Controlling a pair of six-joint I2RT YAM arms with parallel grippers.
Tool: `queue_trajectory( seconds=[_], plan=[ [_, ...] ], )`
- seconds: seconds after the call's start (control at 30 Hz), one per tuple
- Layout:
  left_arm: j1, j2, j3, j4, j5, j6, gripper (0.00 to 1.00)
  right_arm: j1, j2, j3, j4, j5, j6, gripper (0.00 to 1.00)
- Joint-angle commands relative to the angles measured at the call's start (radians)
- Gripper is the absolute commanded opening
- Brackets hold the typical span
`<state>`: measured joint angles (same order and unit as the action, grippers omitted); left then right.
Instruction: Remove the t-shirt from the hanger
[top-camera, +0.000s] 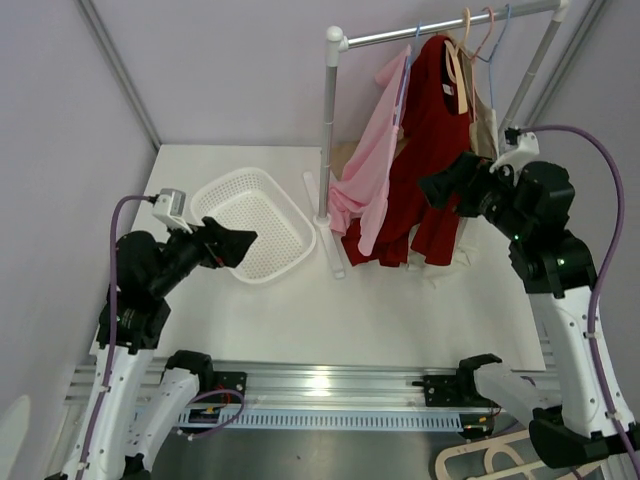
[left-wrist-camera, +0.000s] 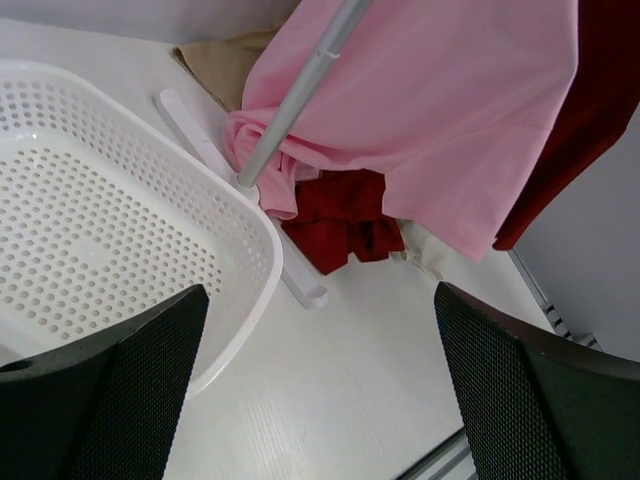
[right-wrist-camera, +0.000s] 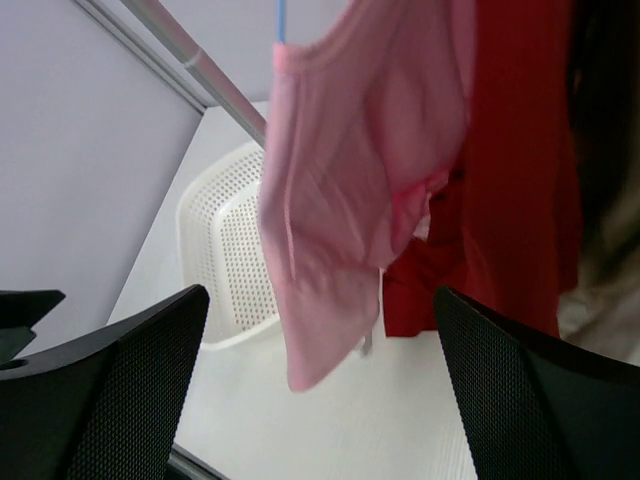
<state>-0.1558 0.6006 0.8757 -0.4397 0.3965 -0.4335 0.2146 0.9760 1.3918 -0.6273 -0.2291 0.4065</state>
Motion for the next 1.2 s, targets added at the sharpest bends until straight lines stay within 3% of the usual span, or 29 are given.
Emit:
queue_trajectory(
  seconds=[0.0, 0.3, 0.43, 0.73, 0.83, 0.93, 1.17],
  plan=[
    [-0.008, 0.008, 0.094, -0.004, -0.048, 0.019, 1.0, 0.081, 0.087, 0.136, 0.032, 0.135, -0.032, 0.99],
    [-0.019, 0.041, 0.126, 0.03, -0.061, -0.01, 1.0, 0.275, 0.499, 0.649, -0.094, 0.401, -0.146, 1.0],
    [-0.028, 0.054, 0.14, 0.015, -0.091, 0.004, 0.99, 0.298, 0.628, 0.78, -0.12, 0.565, -0.178, 0.99],
    [-0.031, 0.065, 0.18, -0.014, -0.15, 0.038, 0.99, 0.287, 0.799, 0.958, -0.146, 0.606, -0.205, 0.99],
    [-0.031, 0.064, 0.18, -0.014, -0.153, 0.039, 1.0, 0.289, 0.831, 0.984, -0.134, 0.609, -0.21, 0.86],
    [-0.031, 0.059, 0.171, -0.013, -0.154, 0.045, 1.0, 0.29, 0.834, 0.98, -0.114, 0.622, -0.212, 0.68],
    [-0.031, 0.054, 0.16, -0.011, -0.153, 0.052, 1.0, 0.29, 0.839, 0.971, -0.085, 0.654, -0.236, 0.52]
  ],
)
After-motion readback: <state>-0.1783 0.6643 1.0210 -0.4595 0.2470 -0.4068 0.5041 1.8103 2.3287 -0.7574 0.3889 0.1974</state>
